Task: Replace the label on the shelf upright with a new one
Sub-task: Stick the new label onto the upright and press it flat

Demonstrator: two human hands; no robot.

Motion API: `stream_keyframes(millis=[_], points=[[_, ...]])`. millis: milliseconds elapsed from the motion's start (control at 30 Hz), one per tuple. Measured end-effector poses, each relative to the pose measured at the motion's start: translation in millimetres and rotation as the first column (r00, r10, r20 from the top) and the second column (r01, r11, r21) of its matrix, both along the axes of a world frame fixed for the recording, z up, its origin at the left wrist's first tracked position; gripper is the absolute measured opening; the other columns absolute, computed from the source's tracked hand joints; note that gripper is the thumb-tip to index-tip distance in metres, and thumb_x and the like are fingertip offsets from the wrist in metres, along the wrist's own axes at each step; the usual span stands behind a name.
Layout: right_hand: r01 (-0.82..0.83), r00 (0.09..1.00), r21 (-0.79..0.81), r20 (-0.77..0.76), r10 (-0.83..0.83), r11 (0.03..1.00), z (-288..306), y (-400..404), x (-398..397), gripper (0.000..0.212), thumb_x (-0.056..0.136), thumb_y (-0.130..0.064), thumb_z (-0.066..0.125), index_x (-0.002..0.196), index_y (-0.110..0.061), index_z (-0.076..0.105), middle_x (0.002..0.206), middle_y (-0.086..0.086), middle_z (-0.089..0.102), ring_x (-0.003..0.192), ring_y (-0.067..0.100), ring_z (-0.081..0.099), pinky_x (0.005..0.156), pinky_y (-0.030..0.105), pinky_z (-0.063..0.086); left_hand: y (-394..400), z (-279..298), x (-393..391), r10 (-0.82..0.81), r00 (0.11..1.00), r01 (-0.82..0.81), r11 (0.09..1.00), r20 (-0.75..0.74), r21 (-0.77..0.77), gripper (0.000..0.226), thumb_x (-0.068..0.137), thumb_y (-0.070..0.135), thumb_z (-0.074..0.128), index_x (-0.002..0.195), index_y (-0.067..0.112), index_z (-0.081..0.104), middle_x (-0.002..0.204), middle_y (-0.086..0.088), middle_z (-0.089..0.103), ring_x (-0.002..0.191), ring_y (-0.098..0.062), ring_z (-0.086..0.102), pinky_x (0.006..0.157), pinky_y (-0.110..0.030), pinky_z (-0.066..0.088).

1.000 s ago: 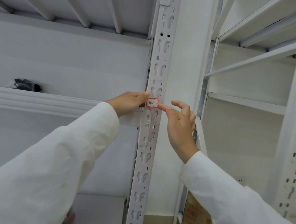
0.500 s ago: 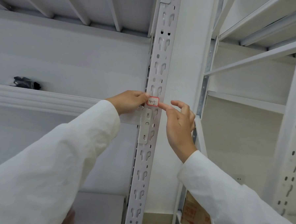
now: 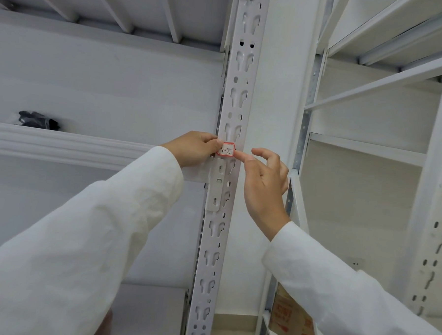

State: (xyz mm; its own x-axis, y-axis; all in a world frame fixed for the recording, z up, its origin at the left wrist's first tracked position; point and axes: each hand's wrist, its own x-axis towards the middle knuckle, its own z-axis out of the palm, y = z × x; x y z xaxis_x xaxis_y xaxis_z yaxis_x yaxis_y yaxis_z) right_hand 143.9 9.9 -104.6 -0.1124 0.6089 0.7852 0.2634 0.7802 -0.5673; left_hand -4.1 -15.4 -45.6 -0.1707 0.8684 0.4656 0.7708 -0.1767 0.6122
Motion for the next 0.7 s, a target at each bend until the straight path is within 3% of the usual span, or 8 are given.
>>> stream_keyframes(millis=[167,300,467,600,700], points=[[0.007,1.0,0.01,-0.022,-0.007,1.0,0,1,-1,0.046,0.085,-0.038,0.022,0.104,-0.042,0.064,0.115,-0.018,0.039,0.124,0.007,0.021,0.104,0.028,0.005,0,1,1,-0.006,1.0,0.006,1.0,0.014,0.007,0.034,0.099,0.033,0.041,0.115,0.014,0.064,0.11,-0.006,0.062,0.101,-0.019,0.052,0.101,-0.033,0.039],[0.019,0.999,0.01,-0.029,-0.018,1.0,0,2,-1,0.047,0.083,-0.04,0.023,0.102,-0.042,0.065,0.116,-0.016,0.04,0.124,0.008,0.022,0.105,0.03,0.006,-1,1,4,-0.002,1.0,0.002,1.0,0.006,0.015,0.033,0.099,0.032,0.04,0.116,0.014,0.063,0.104,-0.003,0.057,0.096,-0.018,0.049,0.09,-0.027,0.036],[0.03,0.999,0.007,-0.039,-0.03,1.0,0,5,-1,0.043,0.082,-0.045,0.027,0.1,-0.04,0.066,0.116,-0.014,0.037,0.121,0.01,0.025,0.1,0.027,0.01,-5,2,6,0.014,1.0,-0.014,1.0,0.008,-0.011,0.036,0.1,0.032,0.036,0.121,0.014,0.06,0.119,-0.007,0.06,0.11,-0.022,0.052,0.096,-0.029,0.036],[0.021,0.993,0.032,-0.115,-0.017,0.999,-3,4,-1,0.03,0.081,-0.043,0.038,0.096,-0.04,0.064,0.11,-0.012,0.036,0.112,0.007,0.032,0.108,0.034,0.017,-9,7,9,0.031,0.998,-0.034,0.997,-0.046,-0.069,0.027,0.099,0.023,0.031,0.096,0.016,0.056,0.106,-0.005,0.055,0.098,-0.021,0.046,0.084,-0.028,0.034],[0.005,0.991,0.024,-0.133,-0.002,1.0,-1,8,2,0.013,0.083,-0.04,0.048,0.089,-0.042,0.059,0.107,-0.011,0.037,0.108,0.005,0.034,0.109,0.041,0.023,-9,9,8,0.043,0.998,-0.047,0.994,-0.039,-0.101,0.033,0.096,0.023,0.032,0.103,0.007,0.061,0.115,-0.008,0.062,0.106,-0.024,0.053,0.092,-0.032,0.038]])
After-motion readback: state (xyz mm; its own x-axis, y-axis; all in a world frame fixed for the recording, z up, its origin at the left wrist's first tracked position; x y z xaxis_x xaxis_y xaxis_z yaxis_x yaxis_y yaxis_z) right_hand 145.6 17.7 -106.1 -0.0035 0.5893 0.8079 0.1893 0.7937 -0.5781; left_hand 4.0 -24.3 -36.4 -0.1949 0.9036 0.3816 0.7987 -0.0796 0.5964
